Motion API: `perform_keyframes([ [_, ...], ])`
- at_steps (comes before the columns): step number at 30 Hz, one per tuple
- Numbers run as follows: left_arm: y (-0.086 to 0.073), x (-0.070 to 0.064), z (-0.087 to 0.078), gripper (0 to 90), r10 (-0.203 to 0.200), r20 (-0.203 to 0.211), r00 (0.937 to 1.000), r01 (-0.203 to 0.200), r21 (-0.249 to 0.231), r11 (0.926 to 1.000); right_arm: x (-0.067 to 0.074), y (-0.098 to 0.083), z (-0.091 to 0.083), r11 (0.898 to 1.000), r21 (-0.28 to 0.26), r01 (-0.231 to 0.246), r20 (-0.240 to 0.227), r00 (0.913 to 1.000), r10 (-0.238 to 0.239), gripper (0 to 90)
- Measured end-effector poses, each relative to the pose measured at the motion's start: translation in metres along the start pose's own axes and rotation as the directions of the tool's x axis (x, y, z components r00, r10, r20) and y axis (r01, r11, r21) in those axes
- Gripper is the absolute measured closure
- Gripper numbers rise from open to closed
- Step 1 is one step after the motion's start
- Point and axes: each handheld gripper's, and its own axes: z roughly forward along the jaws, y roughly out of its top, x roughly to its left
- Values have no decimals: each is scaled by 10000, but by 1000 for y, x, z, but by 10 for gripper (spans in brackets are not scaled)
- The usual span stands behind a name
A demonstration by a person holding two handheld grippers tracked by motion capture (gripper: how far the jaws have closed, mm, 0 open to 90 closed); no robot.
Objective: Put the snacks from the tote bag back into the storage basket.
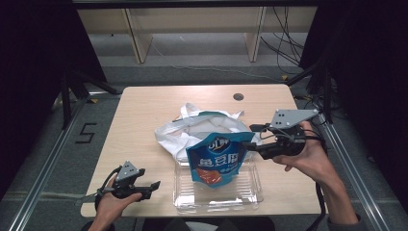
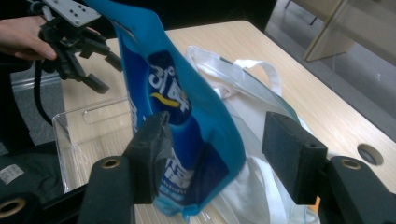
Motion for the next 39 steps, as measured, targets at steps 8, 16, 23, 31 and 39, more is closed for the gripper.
perform_keyframes([
  [8,0,-2,1,218,-141,29,9999,141,-147,9998,1,-30,-9,9954,-228,-933,513,9942,944,383],
  [16,2,-1,-1,218,-62,30,10000,62,-65,10000,-6,-56,-11,9845,-70,-1750,1010,9794,1749,360],
  [23,2,-1,-1,218,-144,-54,9999,143,-170,9998,-13,-74,-6,9763,463,-2116,1207,9713,2048,346],
  [31,3,-2,-1,218,-80,-116,9999,78,-238,9997,-13,-83,-2,9704,564,-2349,1315,9652,2260,314],
  [39,2,0,-2,218,-84,-100,9999,81,-283,9996,-8,-105,0,9615,447,-2713,1539,9528,2617,293],
])
